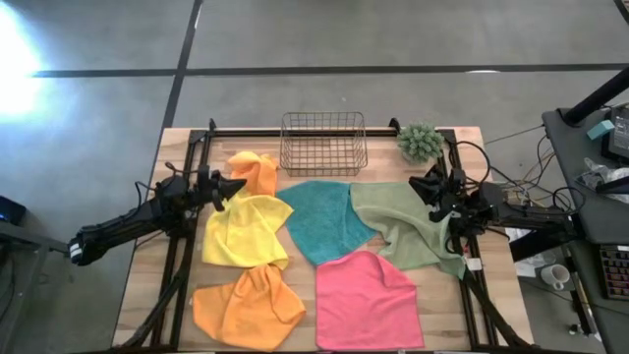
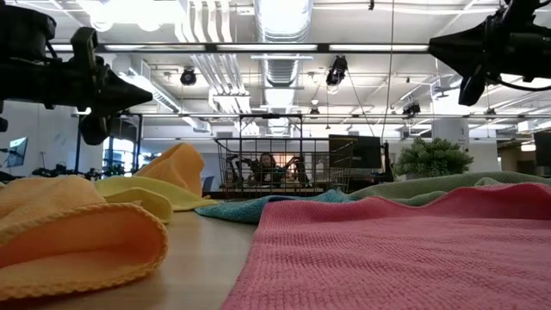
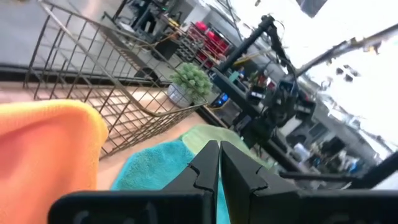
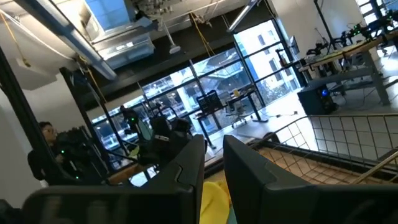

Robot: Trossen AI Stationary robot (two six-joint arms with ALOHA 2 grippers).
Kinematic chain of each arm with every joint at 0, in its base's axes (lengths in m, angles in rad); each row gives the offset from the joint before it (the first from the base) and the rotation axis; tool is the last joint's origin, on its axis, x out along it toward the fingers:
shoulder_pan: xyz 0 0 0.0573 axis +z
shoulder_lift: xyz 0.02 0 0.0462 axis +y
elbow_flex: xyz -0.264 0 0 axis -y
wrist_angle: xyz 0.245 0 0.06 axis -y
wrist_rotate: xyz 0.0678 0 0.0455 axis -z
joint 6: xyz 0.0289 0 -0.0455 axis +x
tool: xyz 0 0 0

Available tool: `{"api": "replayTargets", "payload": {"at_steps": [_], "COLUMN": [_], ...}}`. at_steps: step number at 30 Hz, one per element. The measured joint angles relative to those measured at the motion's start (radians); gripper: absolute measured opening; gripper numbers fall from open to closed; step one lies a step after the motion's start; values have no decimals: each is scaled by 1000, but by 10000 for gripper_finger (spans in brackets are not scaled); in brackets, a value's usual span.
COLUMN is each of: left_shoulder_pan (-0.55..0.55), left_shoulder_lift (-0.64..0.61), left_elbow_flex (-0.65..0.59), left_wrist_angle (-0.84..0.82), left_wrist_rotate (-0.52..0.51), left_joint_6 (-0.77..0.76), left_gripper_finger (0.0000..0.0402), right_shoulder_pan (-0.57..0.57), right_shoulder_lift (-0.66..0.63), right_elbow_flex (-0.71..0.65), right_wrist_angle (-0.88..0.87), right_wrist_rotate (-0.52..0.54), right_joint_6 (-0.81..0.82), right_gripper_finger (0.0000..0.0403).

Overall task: Fold microfiber towels
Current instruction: Fold the blue microfiber cloth

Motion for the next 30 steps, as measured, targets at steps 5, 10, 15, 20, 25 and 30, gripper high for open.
{"api": "replayTargets", "payload": {"at_steps": [5,10,15,20,25,30], "left_shoulder_pan": [0,1,1,1,1,1], "left_shoulder_lift": [0,0,0,0,0,0], "left_elbow_flex": [0,0,0,0,0,0], "left_wrist_angle": [0,1,0,0,1,1], "left_wrist_rotate": [-8,-25,-25,-25,-25,-25], "left_joint_6": [-23,-23,7,12,13,51], "left_gripper_finger": [1,1,1,1,1,1], "right_shoulder_pan": [0,0,1,0,2,2], "right_shoulder_lift": [0,0,0,29,154,357], "right_elbow_flex": [0,0,2,112,338,543], "right_wrist_angle": [-19,-20,-25,-257,-602,-820], "right_wrist_rotate": [0,0,-4,-18,-21,-26], "right_joint_6": [-39,-52,-86,-107,-197,-285], "right_gripper_finger": [52,52,64,110,151,159]}}
